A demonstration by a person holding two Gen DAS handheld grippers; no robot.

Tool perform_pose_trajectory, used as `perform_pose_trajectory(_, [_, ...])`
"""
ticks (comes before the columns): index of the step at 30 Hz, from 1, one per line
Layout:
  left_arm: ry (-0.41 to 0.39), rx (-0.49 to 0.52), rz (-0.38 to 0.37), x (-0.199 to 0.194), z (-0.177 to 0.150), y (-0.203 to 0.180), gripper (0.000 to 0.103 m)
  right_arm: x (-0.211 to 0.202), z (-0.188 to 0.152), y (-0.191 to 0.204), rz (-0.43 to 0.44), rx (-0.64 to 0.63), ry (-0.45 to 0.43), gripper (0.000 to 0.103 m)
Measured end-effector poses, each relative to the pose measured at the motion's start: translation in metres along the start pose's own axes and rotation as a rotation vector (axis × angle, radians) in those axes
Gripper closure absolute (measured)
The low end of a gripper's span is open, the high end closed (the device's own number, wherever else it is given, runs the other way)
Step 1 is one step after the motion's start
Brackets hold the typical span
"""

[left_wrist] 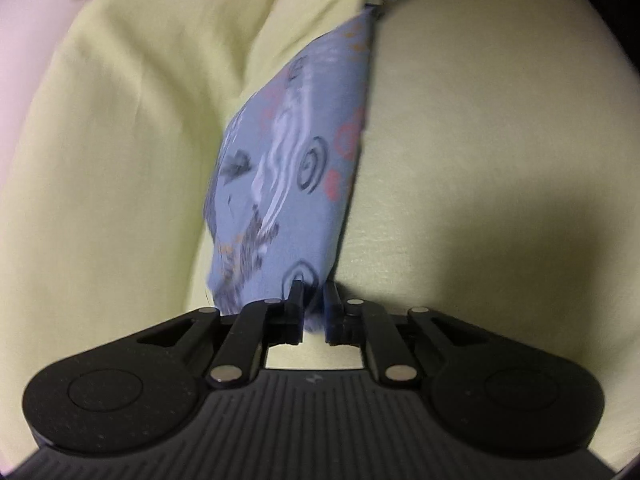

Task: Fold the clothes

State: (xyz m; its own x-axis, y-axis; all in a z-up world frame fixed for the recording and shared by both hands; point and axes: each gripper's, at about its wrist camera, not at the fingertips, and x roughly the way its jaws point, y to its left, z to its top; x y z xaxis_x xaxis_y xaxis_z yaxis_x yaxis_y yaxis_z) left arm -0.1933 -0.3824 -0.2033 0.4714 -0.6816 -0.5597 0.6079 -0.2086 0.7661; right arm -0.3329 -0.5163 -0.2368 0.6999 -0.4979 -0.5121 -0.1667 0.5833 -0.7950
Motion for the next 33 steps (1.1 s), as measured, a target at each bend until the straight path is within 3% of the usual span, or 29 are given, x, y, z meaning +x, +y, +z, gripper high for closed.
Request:
perform_pose_trajectory(4, [0.141,-0.510,-0.101,-0.020,0.009,0.033,0.077,-0.032,0.002,-0.051,0.050,0.617,0.040,0.057])
perform_pose_trajectory(6, [0.185,-0.730,-0.136,-0.031,0.014,0.042,0.073,-0.049,-0.005,-0.070,0.098,0.951,0.011,0.055])
perform_pose_trajectory(9, [0.254,-0.938,-0.119,-0.047,0.023,0.046,0.067,-0.069,-0.013,-0.079,0.142,1.324,-0.011,0.045])
perform_pose_trajectory(11, [0.282,-1.028,-0.109,-0.058,0.030,0.046,0.061,-0.077,-0.024,-0.079,0.158,1.439,-0.021,0.043])
perform_pose_trajectory(18, [0.280,-1.088,-0.069,-0.104,0.040,0.039,0.048,-0.124,-0.026,-0.074,0.128,1.506,-0.011,0.036])
perform_pose_trajectory(25, [0.253,-1.102,-0.038,-0.136,0.041,0.034,0.047,-0.158,-0.016,-0.069,0.085,1.504,-0.043,0.034])
perform_pose_trajectory(33, [0.245,-1.104,-0.005,-0.151,0.042,0.035,0.046,-0.172,-0.005,-0.068,0.098,1.481,-0.087,0.031])
